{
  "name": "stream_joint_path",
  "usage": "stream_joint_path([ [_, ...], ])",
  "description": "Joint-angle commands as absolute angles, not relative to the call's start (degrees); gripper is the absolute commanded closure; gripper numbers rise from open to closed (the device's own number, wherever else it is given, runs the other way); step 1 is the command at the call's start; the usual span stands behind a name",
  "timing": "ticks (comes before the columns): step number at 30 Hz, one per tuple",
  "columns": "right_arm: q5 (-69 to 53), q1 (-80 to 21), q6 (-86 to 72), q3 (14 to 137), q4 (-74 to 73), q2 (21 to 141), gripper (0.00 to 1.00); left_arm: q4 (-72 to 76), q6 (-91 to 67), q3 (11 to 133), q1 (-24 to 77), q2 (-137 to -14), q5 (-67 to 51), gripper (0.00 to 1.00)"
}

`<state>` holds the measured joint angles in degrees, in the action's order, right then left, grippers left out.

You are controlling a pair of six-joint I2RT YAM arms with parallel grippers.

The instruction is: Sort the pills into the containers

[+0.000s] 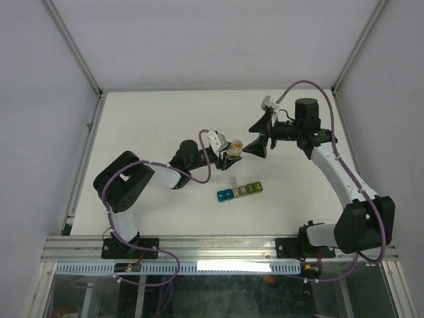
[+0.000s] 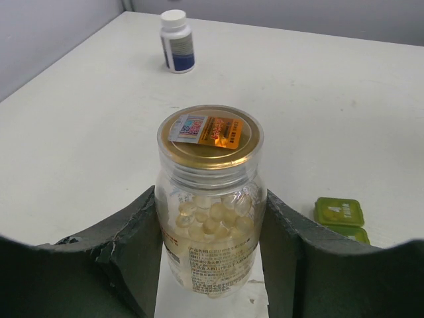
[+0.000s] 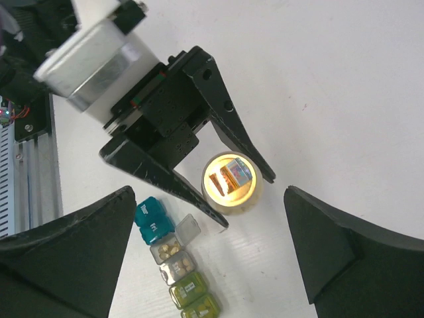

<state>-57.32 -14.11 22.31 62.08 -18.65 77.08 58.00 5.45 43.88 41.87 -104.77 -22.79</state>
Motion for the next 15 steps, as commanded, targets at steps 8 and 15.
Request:
stream_joint_path([
  [8,-76.52,-9.50,60.08,62.53,-38.18,73.01,0.01,60.71,0.92,49.88,39.64,-104.90,-55.31,1.00],
  [15,-74.25,-10.28,61.60,61.09,-37.09,74.04,0.03,62.36,-2.19,51.61,39.57,-106.94,-59.91,1.00],
])
